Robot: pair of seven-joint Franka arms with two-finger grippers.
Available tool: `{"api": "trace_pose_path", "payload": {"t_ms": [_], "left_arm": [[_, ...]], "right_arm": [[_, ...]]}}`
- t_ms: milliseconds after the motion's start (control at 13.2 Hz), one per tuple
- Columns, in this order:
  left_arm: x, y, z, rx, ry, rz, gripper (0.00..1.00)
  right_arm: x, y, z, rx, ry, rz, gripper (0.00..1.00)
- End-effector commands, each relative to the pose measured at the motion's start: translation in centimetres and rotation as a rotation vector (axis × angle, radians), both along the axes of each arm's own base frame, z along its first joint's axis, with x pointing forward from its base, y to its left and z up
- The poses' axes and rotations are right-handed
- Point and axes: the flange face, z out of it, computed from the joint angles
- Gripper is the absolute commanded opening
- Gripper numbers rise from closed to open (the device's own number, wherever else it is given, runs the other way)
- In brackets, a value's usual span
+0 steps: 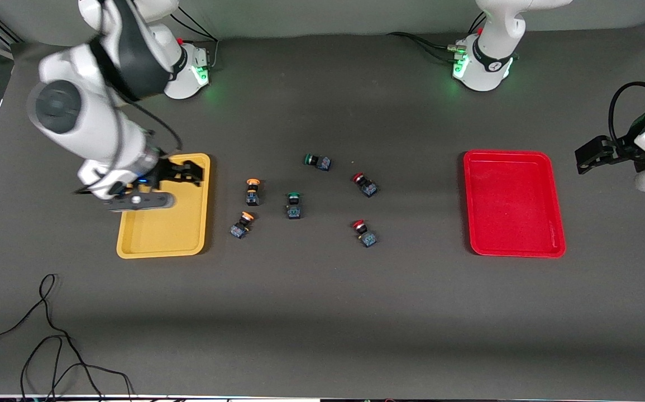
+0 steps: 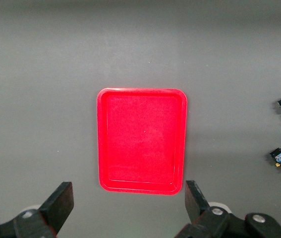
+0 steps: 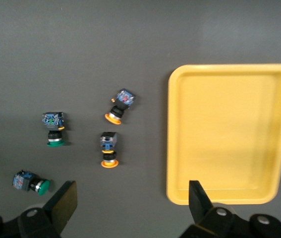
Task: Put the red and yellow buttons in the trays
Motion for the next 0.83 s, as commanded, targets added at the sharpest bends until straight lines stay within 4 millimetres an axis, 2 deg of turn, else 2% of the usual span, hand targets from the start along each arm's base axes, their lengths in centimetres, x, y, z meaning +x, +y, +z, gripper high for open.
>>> {"api": "trace_pose_path", "payload": {"t_ms": [0, 302, 453, 755], "left_arm": [[0.2, -0.2, 0.6, 0.001, -0.008, -0.022, 1.0], [0.0, -0.5, 0.6, 0.004, 0.001, -0.009, 1.0], [-0.1, -0.3, 1.1, -0.006, -0.011, -0.017, 1.0], [0.3, 0.7, 0.0, 0.006, 0.009, 0.001, 1.0]], "right_arm": [[-3.0, 0.3, -6.2, 0.007, -0.001, -0.074, 1.0], [-6.5, 4.1, -14.8, 0.011, 0.018, -0.101, 1.0], [-6.9, 5.6, -18.1, 0.008, 0.013, -0.091, 1.0], [-6.7, 6.3, -24.7, 0.012, -0.013, -0.086, 1.0]]}}
